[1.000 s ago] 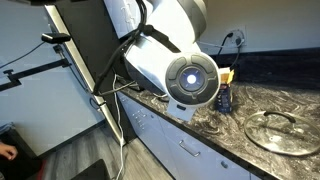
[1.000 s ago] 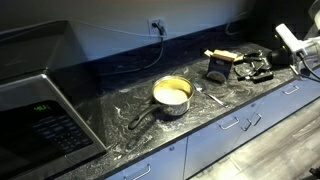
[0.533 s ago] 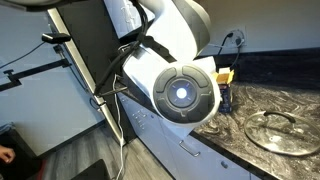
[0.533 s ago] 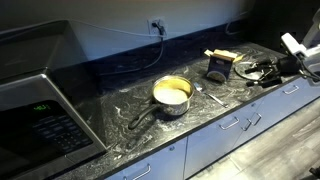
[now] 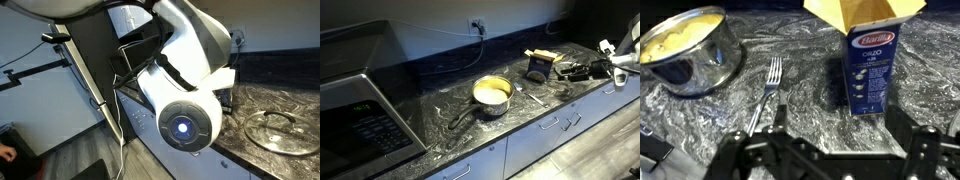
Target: Pour the contents from the blue box into the pot
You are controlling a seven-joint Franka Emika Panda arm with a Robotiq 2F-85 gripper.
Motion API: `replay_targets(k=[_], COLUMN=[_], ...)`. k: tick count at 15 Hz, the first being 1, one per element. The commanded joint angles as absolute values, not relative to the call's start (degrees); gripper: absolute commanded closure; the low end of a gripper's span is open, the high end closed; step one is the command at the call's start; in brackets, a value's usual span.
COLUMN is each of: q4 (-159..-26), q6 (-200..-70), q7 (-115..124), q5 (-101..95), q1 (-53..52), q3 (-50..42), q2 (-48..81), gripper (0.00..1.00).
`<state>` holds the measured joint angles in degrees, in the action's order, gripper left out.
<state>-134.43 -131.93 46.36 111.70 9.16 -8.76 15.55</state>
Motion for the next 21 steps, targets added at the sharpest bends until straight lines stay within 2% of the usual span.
replay_targets(k=[1, 9, 21], q4=[-131.58, -126.7, -121.51], q6=[-130.88, -132.14, -131.88], q7=[43.33, 29.39, 20.03], q5=[120.1, 131.43, 134.88], q1=[8.65, 7.54, 8.22], q3=[-7.57, -6.02, -6.32], q2=[18.03, 23.72, 29.36], gripper=[0.0, 0.0, 0.0])
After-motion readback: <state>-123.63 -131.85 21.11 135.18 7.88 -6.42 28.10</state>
